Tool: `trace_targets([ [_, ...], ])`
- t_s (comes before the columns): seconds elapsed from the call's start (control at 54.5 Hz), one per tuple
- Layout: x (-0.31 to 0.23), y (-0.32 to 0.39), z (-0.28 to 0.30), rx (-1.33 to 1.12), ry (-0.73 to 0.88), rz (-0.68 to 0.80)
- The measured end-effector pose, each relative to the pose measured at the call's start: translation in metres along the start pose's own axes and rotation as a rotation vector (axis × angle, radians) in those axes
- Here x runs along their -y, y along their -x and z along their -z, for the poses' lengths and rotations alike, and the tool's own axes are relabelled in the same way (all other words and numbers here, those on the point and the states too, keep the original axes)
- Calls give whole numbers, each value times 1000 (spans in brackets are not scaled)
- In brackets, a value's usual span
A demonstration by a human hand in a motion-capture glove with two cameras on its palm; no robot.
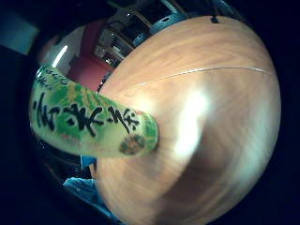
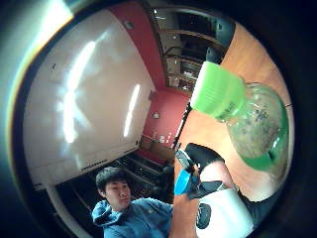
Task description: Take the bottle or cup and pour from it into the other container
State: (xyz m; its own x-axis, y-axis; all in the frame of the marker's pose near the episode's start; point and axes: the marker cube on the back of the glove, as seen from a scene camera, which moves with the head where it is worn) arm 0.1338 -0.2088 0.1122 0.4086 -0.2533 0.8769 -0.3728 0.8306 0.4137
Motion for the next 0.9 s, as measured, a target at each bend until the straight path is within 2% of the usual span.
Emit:
trace_targets([
  [0.569,16,5,-37,27,-192,13],
  [0.679,12,16,-47,-3,-149,19],
  [0.9,-11,76,-78,-74,41,125],
])
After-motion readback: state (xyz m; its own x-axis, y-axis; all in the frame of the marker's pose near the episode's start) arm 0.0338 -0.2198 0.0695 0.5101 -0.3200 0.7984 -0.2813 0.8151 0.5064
